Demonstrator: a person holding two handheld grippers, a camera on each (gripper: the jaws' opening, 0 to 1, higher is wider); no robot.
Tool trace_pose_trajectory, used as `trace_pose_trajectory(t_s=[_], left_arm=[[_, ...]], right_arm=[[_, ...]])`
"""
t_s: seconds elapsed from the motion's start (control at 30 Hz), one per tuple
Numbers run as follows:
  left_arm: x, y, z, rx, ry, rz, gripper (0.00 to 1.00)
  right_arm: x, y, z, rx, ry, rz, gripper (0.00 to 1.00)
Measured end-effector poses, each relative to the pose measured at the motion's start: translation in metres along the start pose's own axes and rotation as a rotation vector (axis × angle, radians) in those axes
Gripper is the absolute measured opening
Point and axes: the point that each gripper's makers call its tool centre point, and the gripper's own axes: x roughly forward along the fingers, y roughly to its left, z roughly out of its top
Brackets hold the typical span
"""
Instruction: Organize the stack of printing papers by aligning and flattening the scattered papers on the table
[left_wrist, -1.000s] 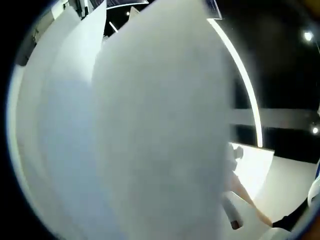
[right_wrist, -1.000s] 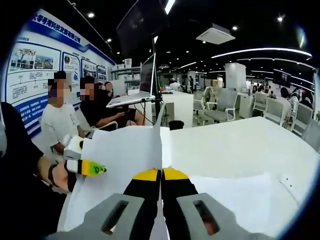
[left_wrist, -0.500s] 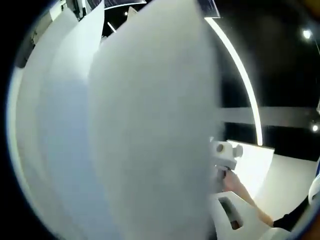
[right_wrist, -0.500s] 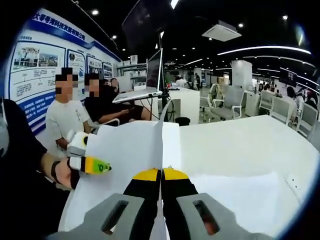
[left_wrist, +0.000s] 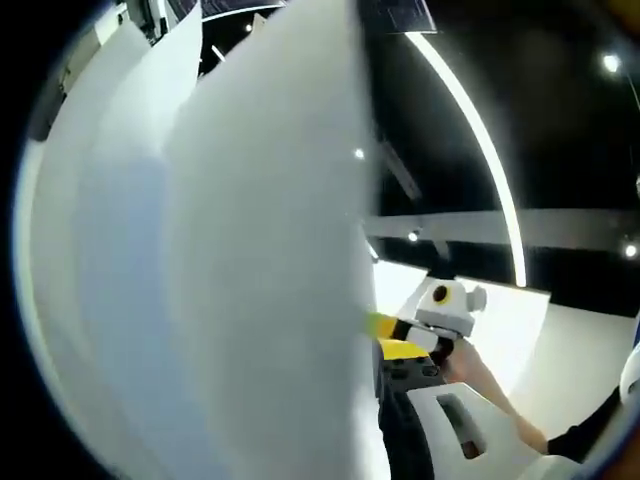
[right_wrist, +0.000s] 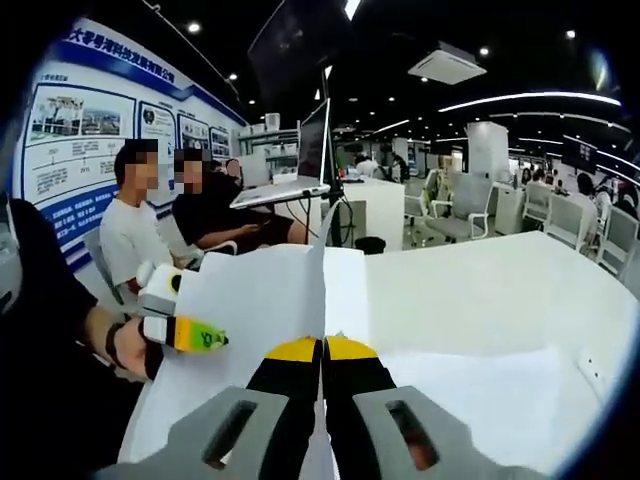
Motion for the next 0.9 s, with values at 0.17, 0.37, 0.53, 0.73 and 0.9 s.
trace_pose_trajectory(t_s=[0.17, 0.37, 0.53, 0.73, 0.9], left_arm=[[-0.0002, -0.0008, 0.0001, 0.000, -0.001, -0.002, 0.27], [-0.0006, -0.0039, -0.0010, 0.000, 0.000, -0.004, 0.28], [-0.0011, -0.0059, -0.0016, -0.002, 0.000, -0.006, 0.28], [-0.0007, -0.0041, -0.0011, -0.002, 0.000, -0.004, 0.28], [-0.0005, -0.0026, 0.0003, -0.004, -0.005, -0.006, 0.28]], right_arm=[[0.0049, -0.0012, -0.0017, 0.006, 0.005, 0.005, 0.00], [0.0054, -0.0017, -0.0035, 0.012, 0.005, 0.004, 0.00], [0.0070, -0.0074, -0.0049, 0.025, 0.005, 0.002, 0.00], [0.0079, -0.0070, -0.0066, 0.025, 0.007, 0.005, 0.00], [0.0081, -0.0063, -0.0080, 0.028, 0.007, 0.006, 0.00]])
